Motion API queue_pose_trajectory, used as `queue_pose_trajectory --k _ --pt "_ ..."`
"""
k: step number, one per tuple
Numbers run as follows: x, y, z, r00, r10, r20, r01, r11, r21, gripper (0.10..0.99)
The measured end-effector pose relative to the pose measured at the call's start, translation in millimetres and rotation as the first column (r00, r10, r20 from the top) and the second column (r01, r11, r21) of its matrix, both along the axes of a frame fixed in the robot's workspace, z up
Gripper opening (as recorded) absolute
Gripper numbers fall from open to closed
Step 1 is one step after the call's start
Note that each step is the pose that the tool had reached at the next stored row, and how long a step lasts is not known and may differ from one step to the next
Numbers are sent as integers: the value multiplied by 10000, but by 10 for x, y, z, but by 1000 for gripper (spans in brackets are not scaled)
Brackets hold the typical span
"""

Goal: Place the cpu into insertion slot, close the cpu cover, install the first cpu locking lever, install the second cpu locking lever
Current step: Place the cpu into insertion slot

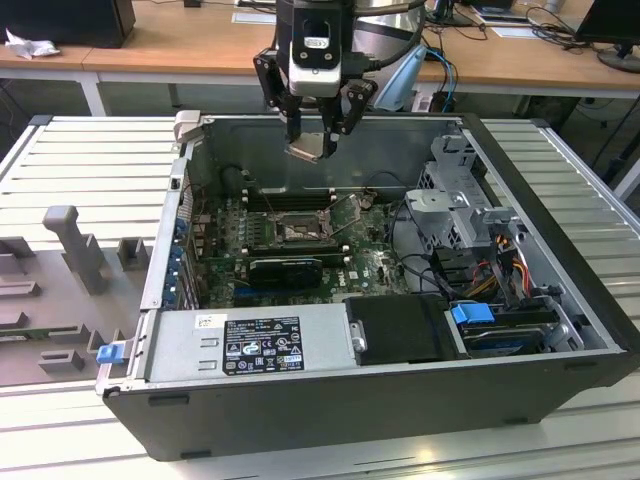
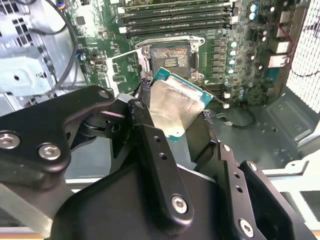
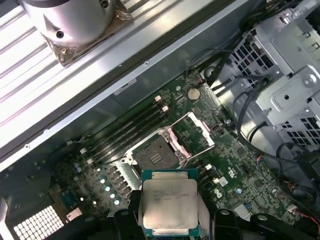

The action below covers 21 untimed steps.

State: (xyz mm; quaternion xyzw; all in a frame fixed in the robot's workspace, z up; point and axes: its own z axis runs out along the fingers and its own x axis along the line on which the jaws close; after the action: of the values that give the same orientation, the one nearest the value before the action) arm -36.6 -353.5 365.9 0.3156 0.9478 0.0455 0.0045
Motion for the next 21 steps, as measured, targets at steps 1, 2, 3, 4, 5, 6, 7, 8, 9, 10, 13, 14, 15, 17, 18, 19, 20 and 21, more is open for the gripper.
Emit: queue_pose_trajectory --k 1,2,3,4,5,6,7,8,9,10,13,14,15,17,18,19,20,21 --pt "0 0 -2 9997 -259 1 259 9997 0 529" --pt "0 0 -3 9988 -489 1 489 9988 -1 529" --pt "0 0 -5 9971 -767 1 767 9971 0 529" --pt "0 0 -5 9958 -915 1 915 9958 0 529" --pt "0 0 -6 9948 -1022 0 1022 9948 -1 529" --pt "0 0 -6 9931 -1169 0 1169 9931 0 529" --pt "0 0 -7 9916 -1296 0 1296 9916 0 529" --pt "0 0 -8 9886 -1508 1 1508 9886 0 529" --pt "0 0 -11 9825 -1863 1 1863 9825 0 529" --pt "0 0 -20 9726 -2326 1 2326 9726 0 529" --pt "0 0 -32 9573 -2891 0 2891 9573 -1 529" --pt "0 0 -37 9501 -3119 0 3119 9501 -1 529" --pt "0 0 -46 9431 -3326 0 3326 9431 -1 529" --pt "0 0 -60 9340 -3574 0 3574 9340 -1 529" --pt "0 0 -66 9312 -3645 0 3645 9312 0 529" --pt "0 0 -74 9295 -3688 0 3688 9295 -1 529" --pt "0 0 -82 9287 -3709 -1 3709 9287 -1 529" --pt "0 0 -103 9274 -3741 -6 3741 9274 -3 529"
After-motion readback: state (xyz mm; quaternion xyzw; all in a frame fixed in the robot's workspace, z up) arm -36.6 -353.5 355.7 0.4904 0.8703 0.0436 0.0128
